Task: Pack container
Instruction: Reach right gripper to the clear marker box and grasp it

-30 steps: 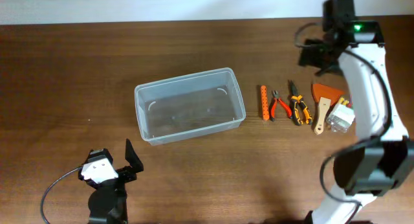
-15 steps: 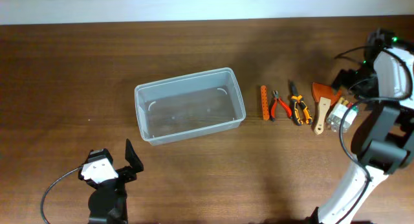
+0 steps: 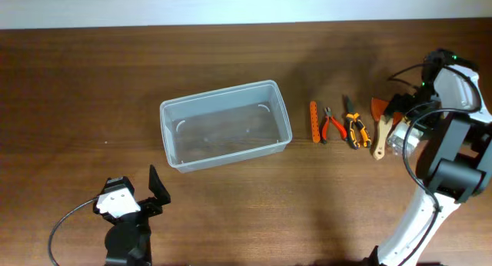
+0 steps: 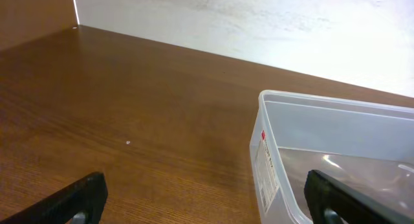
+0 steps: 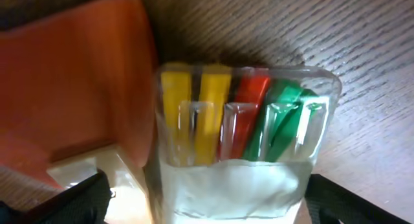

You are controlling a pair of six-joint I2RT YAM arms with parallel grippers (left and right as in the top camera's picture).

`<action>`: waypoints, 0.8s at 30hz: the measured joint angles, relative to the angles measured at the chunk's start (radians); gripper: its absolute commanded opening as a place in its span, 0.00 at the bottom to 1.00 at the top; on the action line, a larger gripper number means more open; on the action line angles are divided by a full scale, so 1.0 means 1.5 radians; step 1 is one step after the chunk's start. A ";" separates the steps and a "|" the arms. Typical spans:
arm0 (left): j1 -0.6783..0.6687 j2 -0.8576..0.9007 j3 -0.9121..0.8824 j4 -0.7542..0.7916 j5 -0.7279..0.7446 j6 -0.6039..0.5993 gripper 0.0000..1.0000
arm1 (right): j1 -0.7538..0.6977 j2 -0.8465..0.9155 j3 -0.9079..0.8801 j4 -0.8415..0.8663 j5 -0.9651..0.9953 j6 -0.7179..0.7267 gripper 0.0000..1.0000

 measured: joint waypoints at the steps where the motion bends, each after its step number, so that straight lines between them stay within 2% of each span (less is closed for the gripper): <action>1: 0.000 0.000 0.000 0.000 0.000 0.000 0.99 | 0.000 -0.007 -0.013 0.012 0.000 0.000 0.96; 4: 0.000 0.000 0.000 0.000 0.000 0.000 0.99 | -0.001 -0.026 -0.047 0.047 0.001 0.001 0.90; 7: 0.000 0.000 0.000 0.000 0.000 0.000 0.99 | -0.002 -0.038 -0.068 0.065 0.003 0.002 0.89; 11: 0.000 0.000 0.000 0.000 0.000 0.000 0.99 | -0.004 -0.042 -0.076 0.071 -0.003 0.003 1.00; 24: 0.000 0.000 0.000 0.000 0.000 0.000 0.99 | -0.068 -0.037 -0.083 0.074 -0.061 0.008 0.99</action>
